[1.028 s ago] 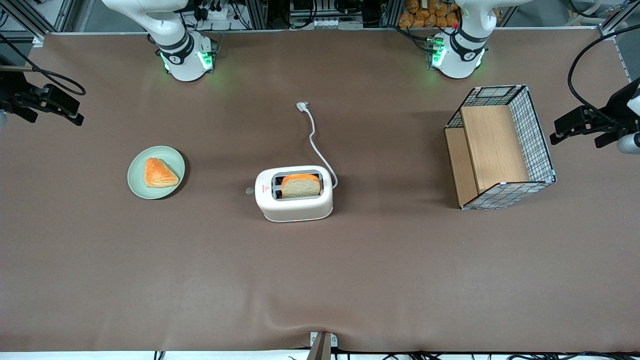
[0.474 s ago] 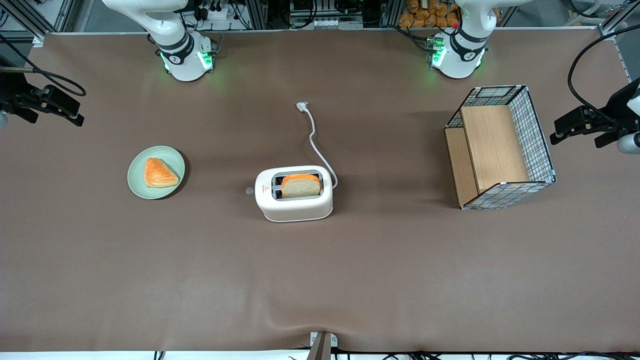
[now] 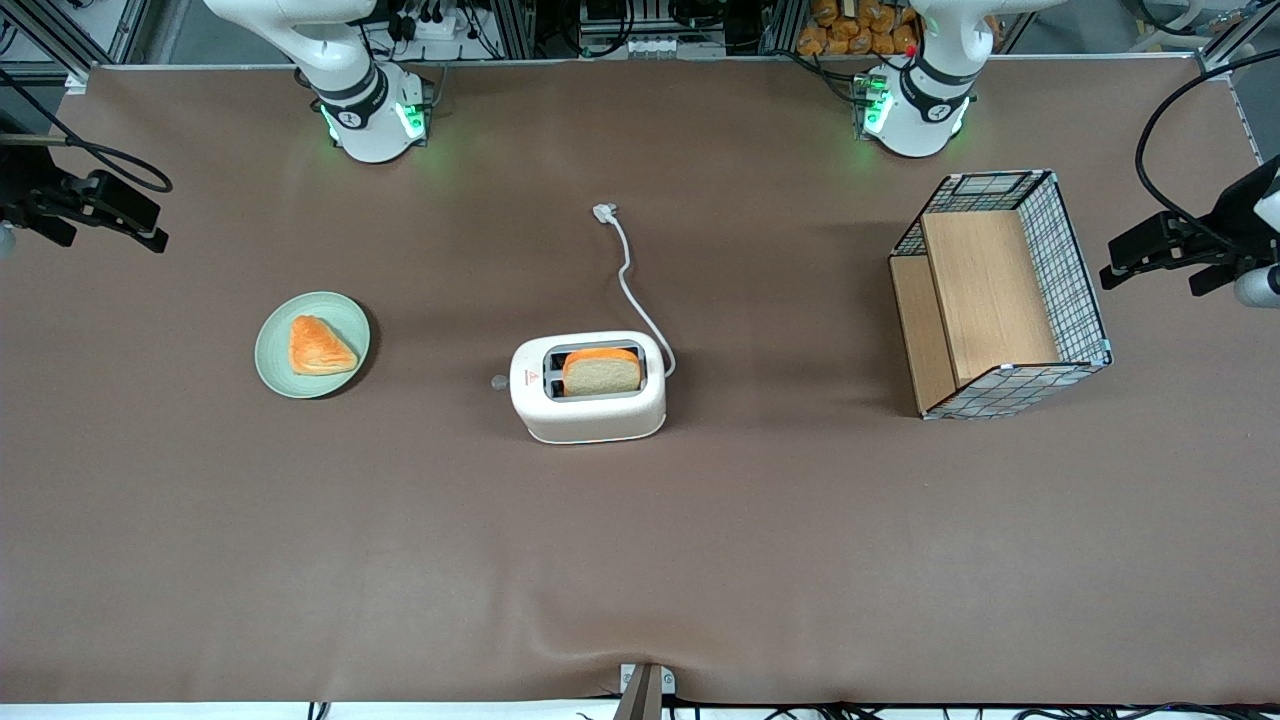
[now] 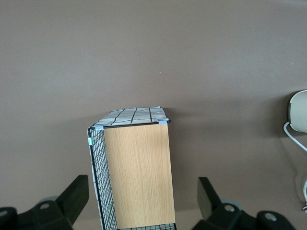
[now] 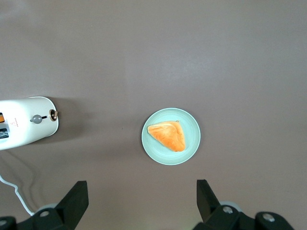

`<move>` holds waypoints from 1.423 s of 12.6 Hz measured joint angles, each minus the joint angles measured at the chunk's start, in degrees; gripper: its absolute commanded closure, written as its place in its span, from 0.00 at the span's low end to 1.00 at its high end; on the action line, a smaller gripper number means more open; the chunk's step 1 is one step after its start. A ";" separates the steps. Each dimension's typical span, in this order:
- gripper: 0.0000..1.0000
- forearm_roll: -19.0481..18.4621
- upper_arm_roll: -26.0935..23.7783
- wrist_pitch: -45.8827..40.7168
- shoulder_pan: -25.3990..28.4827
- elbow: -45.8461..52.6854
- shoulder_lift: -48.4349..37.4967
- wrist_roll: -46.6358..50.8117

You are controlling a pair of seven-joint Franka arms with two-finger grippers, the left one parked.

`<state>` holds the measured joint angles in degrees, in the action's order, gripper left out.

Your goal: Press toaster button with right arm

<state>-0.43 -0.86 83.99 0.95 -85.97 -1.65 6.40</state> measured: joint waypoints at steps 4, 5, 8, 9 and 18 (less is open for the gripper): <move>0.00 -0.01 0.14 0.00 0.00 0.00 0.00 0.00; 0.00 -0.02 0.15 0.00 -0.01 0.00 0.00 0.01; 0.00 -0.02 0.20 0.00 -0.01 0.00 0.01 0.02; 0.00 -0.02 0.26 0.00 -0.02 0.00 0.01 0.02; 0.00 -0.02 1.34 0.06 -0.71 0.00 0.19 -0.02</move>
<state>-0.45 0.47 84.04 0.24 -85.97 -1.47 6.38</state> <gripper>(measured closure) 0.000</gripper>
